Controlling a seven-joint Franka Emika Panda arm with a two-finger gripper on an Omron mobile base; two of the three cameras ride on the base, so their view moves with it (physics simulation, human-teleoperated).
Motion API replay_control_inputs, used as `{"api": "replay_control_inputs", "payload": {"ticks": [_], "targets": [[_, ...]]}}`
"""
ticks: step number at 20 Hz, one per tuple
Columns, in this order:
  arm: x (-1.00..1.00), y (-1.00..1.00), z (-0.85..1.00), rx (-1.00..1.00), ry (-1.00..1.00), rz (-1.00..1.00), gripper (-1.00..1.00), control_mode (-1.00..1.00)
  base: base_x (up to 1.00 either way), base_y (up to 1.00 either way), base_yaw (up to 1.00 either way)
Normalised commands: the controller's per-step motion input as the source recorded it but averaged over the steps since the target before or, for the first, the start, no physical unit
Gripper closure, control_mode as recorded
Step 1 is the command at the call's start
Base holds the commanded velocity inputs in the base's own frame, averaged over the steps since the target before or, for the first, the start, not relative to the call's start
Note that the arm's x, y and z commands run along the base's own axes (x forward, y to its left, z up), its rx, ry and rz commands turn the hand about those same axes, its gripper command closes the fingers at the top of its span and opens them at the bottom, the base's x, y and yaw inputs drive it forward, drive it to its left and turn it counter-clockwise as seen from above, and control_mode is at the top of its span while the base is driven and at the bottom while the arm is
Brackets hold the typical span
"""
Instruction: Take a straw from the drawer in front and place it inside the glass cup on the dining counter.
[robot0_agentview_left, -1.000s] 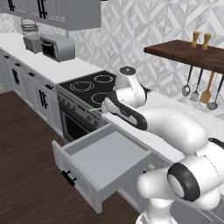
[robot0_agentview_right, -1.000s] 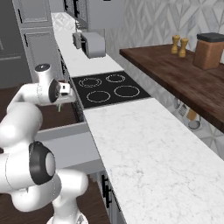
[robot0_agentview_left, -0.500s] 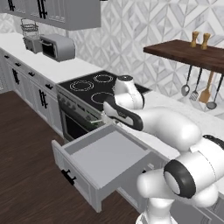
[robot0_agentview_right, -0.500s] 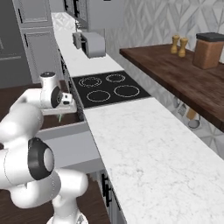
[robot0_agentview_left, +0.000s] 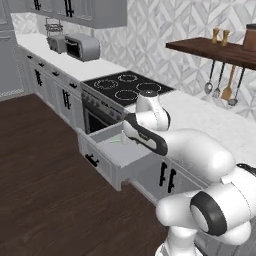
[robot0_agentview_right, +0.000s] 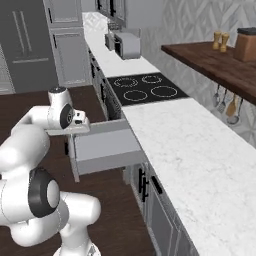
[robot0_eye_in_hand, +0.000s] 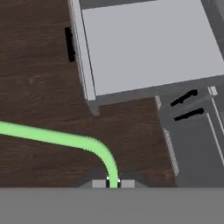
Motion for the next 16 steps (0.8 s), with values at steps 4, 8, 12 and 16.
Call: {"api": "replay_control_inputs", "payload": {"ticks": [4, 8, 12, 16], "targets": [[0.00, 0.00, 0.00, 0.00, 0.00, 0.00, 1.00, 1.00, -0.61, 0.63, 0.78], [0.00, 0.00, 0.00, 0.00, 0.00, 0.00, 1.00, 1.00, -0.52, 0.71, 0.76], [0.00, 0.00, 0.00, 0.00, 0.00, 0.00, 1.00, 1.00, -0.34, 0.70, 0.66], [0.00, 0.00, 0.00, 0.00, 0.00, 0.00, 1.00, 1.00, 0.31, 0.79, 0.37]]}}
